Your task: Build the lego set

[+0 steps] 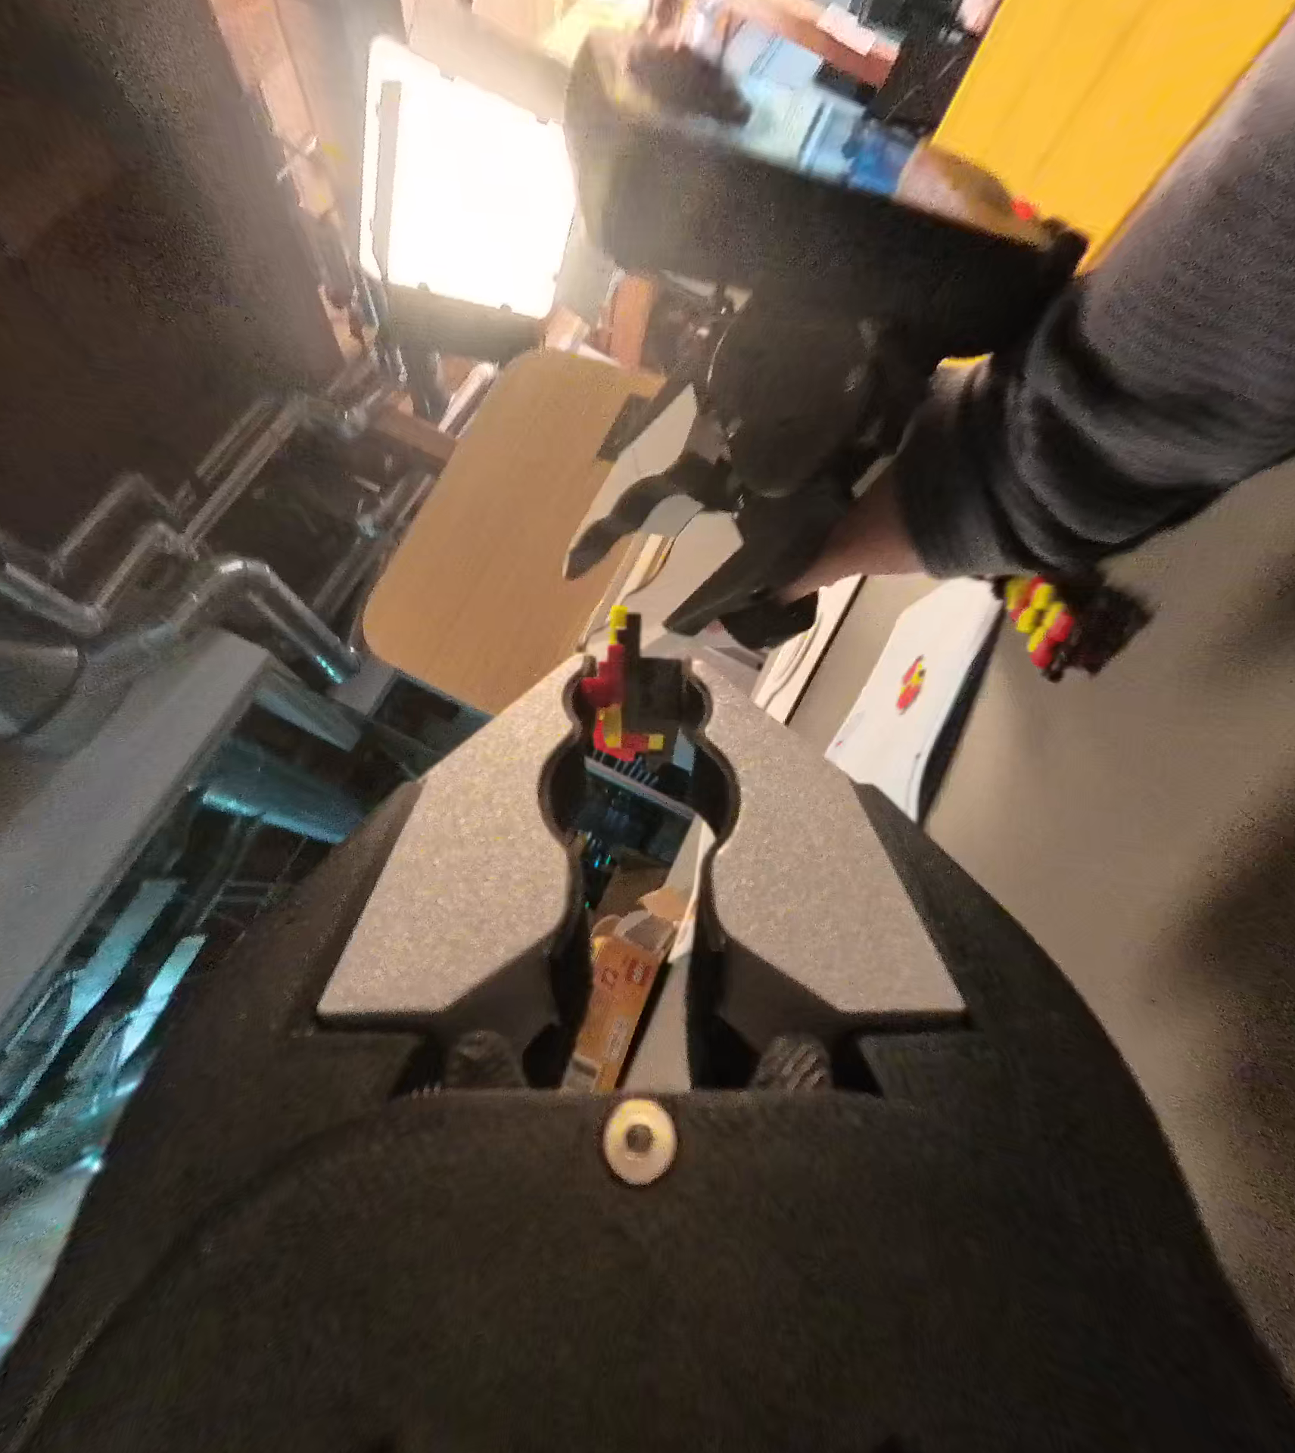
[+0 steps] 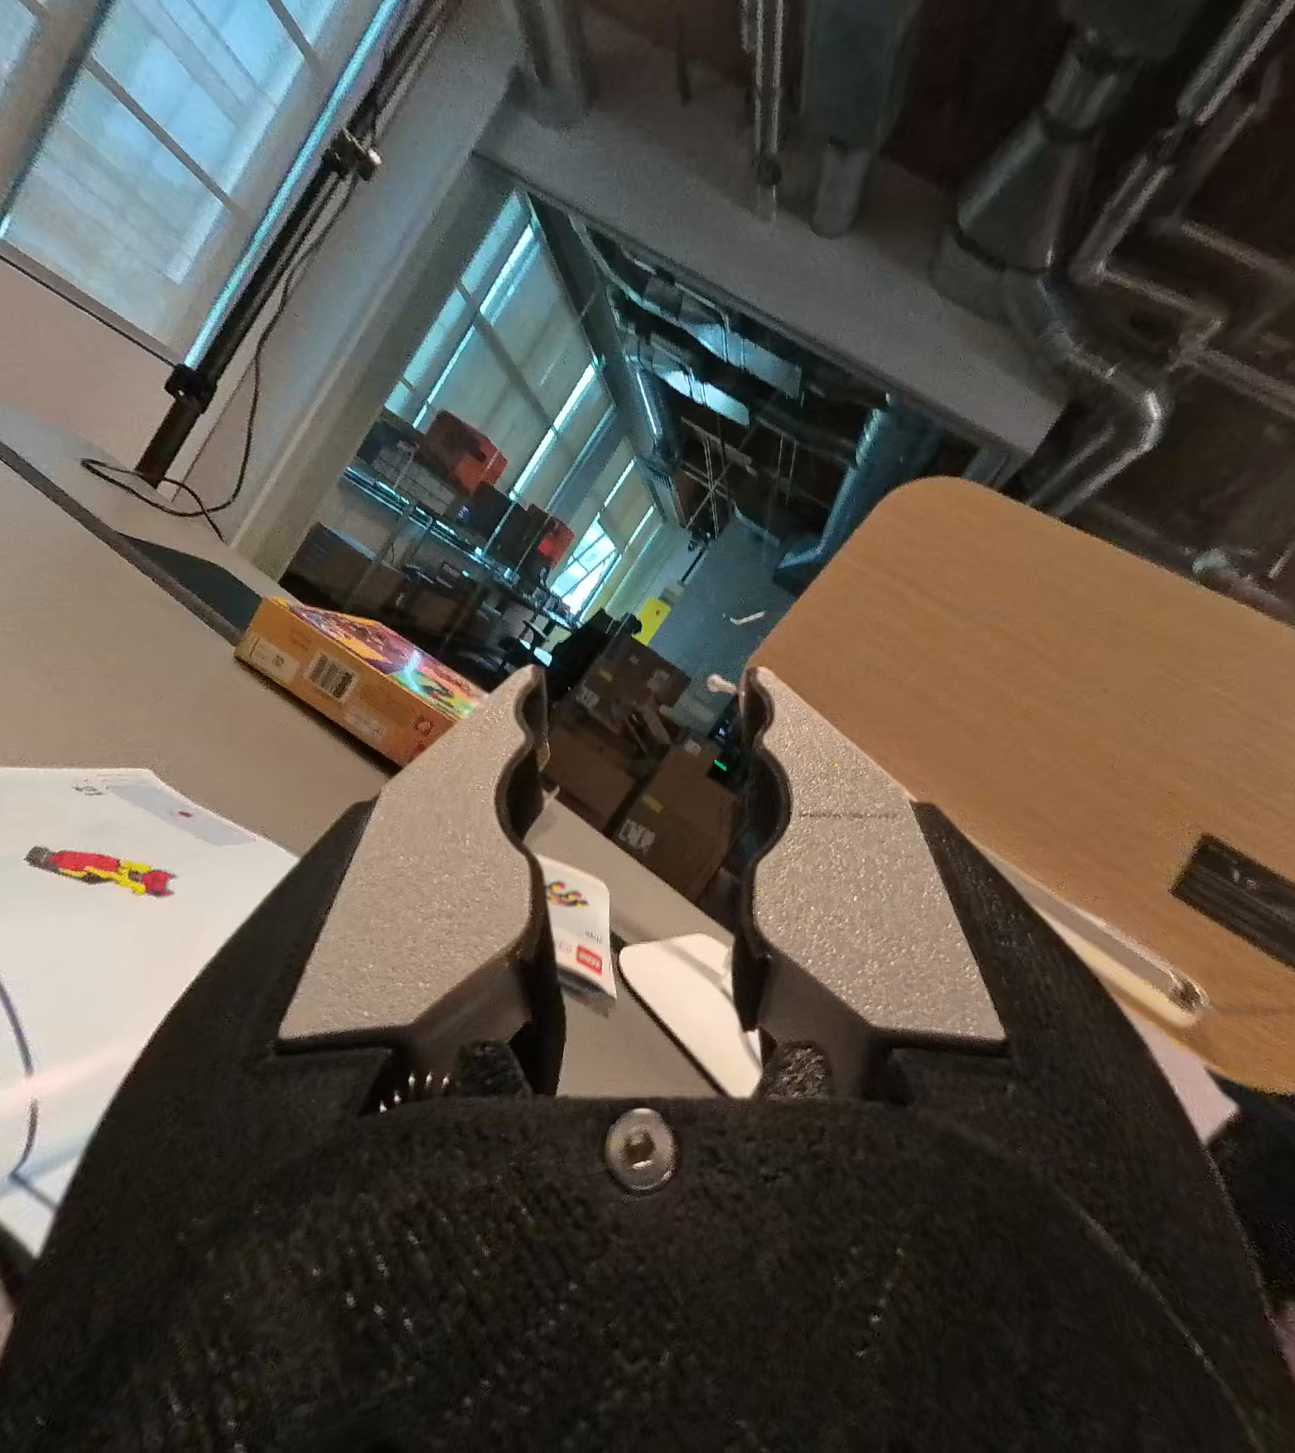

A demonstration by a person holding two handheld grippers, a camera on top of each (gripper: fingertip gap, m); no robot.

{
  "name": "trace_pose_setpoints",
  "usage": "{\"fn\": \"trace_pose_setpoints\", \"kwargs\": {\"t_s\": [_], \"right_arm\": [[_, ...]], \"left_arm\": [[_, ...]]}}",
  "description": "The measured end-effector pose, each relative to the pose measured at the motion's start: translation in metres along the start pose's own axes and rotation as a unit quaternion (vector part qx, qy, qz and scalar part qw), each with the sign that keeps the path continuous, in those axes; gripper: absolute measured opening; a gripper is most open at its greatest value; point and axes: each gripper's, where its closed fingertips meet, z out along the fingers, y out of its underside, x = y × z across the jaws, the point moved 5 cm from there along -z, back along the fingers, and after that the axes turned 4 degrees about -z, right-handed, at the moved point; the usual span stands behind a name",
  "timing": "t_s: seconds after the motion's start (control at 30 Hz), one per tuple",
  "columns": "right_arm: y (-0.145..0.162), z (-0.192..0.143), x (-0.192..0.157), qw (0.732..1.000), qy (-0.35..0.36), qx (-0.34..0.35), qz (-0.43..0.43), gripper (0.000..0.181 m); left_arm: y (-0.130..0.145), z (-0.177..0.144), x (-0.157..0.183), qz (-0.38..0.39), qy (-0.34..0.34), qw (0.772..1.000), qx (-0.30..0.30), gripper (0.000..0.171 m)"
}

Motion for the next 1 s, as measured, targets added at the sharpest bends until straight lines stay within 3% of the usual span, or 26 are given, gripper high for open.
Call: {"fn": "trace_pose_setpoints", "kwargs": {"t_s": [0.13,0.23,0.4,0.53,0.67,1.0], "right_arm": [[-0.005,-0.009,0.003,1.000,0.007,0.012,0.014,0.042],[-0.003,-0.022,0.019,0.997,0.048,-0.003,0.066,0.038],[0.011,-0.022,0.020,0.995,0.055,-0.051,0.072,0.044],[-0.007,-0.033,0.026,0.989,0.052,0.029,0.133,0.044],[0.010,-0.033,0.026,0.991,0.067,-0.047,0.104,0.048],[-0.003,-0.043,0.027,0.992,0.082,-0.036,0.088,0.037]], "left_arm": [[0.011,-0.001,-0.008,0.000,-0.012,1.000,-0.024,0.019],[0.003,-0.021,-0.013,0.012,-0.011,1.000,0.011,0.019],[0.019,-0.018,-0.019,-0.003,-0.017,0.999,-0.036,0.019],[0.030,-0.024,-0.017,-0.039,0.024,0.997,-0.059,0.020],[0.024,-0.026,-0.017,-0.074,0.026,0.996,-0.043,0.020],[0.010,-0.029,-0.009,-0.054,0.024,0.998,-0.036,0.019]]}}
